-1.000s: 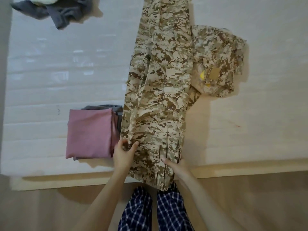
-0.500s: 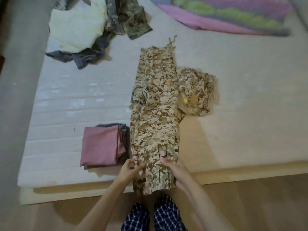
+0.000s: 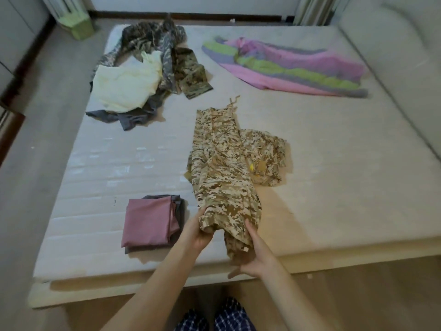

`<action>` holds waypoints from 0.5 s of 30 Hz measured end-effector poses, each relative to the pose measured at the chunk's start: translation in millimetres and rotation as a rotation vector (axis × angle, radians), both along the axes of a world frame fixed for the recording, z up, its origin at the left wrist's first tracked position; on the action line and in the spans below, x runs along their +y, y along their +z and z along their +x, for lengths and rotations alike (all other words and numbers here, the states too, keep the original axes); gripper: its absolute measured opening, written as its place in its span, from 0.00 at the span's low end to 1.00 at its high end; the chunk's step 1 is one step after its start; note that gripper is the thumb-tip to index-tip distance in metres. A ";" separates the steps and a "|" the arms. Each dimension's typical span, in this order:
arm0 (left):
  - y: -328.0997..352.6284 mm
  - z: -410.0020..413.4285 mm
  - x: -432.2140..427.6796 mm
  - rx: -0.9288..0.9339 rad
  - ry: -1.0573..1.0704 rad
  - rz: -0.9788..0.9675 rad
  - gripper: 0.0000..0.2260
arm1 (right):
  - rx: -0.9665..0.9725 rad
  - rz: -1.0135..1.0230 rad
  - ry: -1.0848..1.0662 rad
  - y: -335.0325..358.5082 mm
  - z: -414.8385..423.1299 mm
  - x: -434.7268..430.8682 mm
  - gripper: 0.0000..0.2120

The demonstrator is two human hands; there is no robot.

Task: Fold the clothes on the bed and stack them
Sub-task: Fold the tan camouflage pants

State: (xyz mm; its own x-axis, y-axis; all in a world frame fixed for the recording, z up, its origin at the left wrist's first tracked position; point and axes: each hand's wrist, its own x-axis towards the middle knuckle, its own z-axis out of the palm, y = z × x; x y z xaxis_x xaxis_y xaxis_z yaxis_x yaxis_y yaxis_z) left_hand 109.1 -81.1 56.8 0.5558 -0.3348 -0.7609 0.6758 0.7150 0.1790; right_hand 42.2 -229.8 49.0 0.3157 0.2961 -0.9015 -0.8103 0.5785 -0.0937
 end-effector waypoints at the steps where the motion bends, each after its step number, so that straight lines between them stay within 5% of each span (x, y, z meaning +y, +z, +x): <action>1: 4.7 0.9 -4.9 0.011 0.022 -0.044 0.12 | 0.014 0.006 -0.011 -0.6 -6.2 3.7 0.52; 8: 17.7 10.0 -24.3 0.010 0.022 -0.068 0.14 | 0.081 0.282 -0.262 2.8 0.8 22.2 0.57; 11: 13.3 5.6 -23.3 -0.007 -0.006 -0.058 0.14 | -0.021 0.205 -0.556 4.5 15.5 21.6 0.42; 15: -7.5 -11.3 -9.3 -0.087 -0.176 0.161 0.14 | 0.021 -0.222 -0.638 13.1 39.5 -5.8 0.13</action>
State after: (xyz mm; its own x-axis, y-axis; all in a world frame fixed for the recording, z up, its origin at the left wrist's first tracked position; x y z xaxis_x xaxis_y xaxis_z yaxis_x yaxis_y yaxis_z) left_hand 97.8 -90.4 49.3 0.5655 -0.3105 -0.7641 0.7645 0.5451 0.3442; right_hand 81.7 -235.6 62.2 0.3486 -0.1356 -0.9274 -0.3190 0.9133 -0.2534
